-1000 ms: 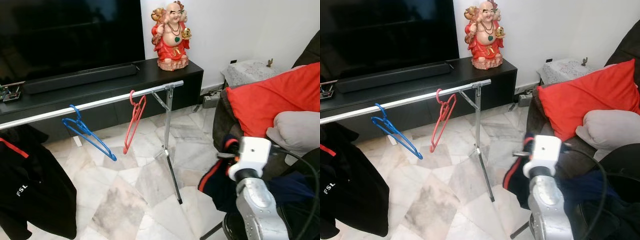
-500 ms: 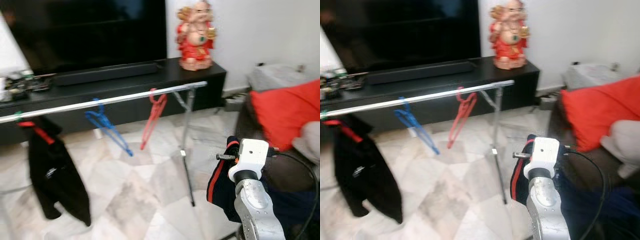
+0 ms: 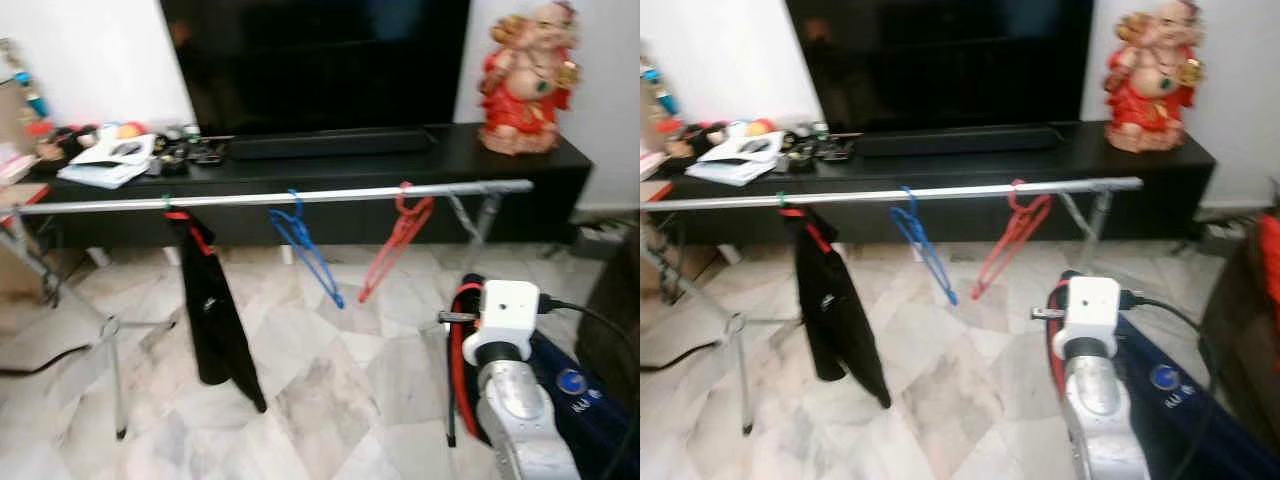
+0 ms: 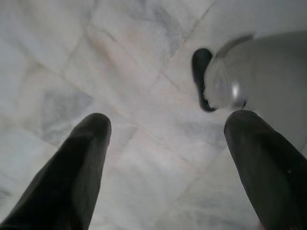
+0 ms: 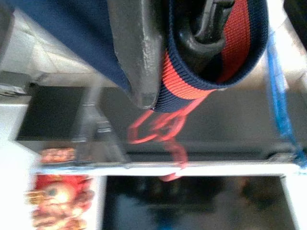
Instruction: Hang hanger
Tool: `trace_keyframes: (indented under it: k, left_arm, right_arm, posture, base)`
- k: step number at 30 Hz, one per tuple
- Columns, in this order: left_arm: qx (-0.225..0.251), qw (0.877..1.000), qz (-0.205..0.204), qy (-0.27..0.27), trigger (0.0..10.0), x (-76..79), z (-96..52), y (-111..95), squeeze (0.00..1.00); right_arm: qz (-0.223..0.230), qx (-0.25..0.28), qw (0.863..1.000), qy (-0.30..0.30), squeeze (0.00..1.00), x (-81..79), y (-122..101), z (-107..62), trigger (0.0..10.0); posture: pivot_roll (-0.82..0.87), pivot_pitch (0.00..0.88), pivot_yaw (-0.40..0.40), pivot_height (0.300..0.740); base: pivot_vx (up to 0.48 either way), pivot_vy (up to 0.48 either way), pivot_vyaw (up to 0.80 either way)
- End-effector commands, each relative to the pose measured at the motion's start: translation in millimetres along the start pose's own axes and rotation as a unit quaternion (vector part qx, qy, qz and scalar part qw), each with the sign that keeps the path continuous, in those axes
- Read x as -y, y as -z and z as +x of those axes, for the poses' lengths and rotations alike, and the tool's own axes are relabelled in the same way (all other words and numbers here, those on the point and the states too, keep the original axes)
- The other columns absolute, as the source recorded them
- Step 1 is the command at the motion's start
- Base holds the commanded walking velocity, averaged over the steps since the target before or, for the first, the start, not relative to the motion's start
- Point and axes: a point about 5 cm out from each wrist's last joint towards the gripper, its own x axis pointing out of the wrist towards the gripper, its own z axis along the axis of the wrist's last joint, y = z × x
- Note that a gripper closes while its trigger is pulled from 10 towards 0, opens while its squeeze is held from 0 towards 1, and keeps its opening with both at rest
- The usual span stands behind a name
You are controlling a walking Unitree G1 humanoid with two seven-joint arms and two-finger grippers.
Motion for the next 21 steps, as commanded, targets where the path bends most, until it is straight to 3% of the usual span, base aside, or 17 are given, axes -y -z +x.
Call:
trace_keyframes:
  k: [1, 5, 8, 21]
  left_arm:
    - [-0.011, 1.000, -0.005, -0.005, 10.0, -4.1, -2.1, 6.9, 0.00]
    - [-0.012, 1.000, -0.007, -0.005, 10.0, -4.0, -2.0, 7.2, 0.00]
    - [-0.013, 1.000, -0.014, -0.007, 10.0, -3.7, -2.0, 7.7, 0.00]
    - [-0.013, 1.000, -0.015, -0.007, 10.0, -3.9, -2.1, 7.8, 0.00]
  right_arm:
    - [0.004, 0.011, 1.000, -0.027, 0.00, -14.3, -5.4, 0.4, 10.0]
    - [0.000, -0.004, 0.999, -0.048, 0.00, -20.1, 0.3, -0.2, 10.0]
    - [0.006, -0.018, 0.999, -0.049, 0.00, -21.4, 6.2, -1.1, 10.0]
    - [0.000, -0.036, 0.999, -0.041, 0.00, -16.4, 17.3, -2.2, 10.0]
  posture:
    - [-0.01, 0.041, 0.071, 0.740]
    - [-0.02, 0.045, 0.070, 0.740]
    - [-0.01, 0.045, 0.070, 0.740]
    - [-0.01, 0.049, 0.068, 0.740]
  base:
    - [0.000, 0.000, 0.80]
    - [0.000, 0.000, 0.68]
    - [0.000, 0.000, 0.00]
    - [0.000, 0.289, 0.00]
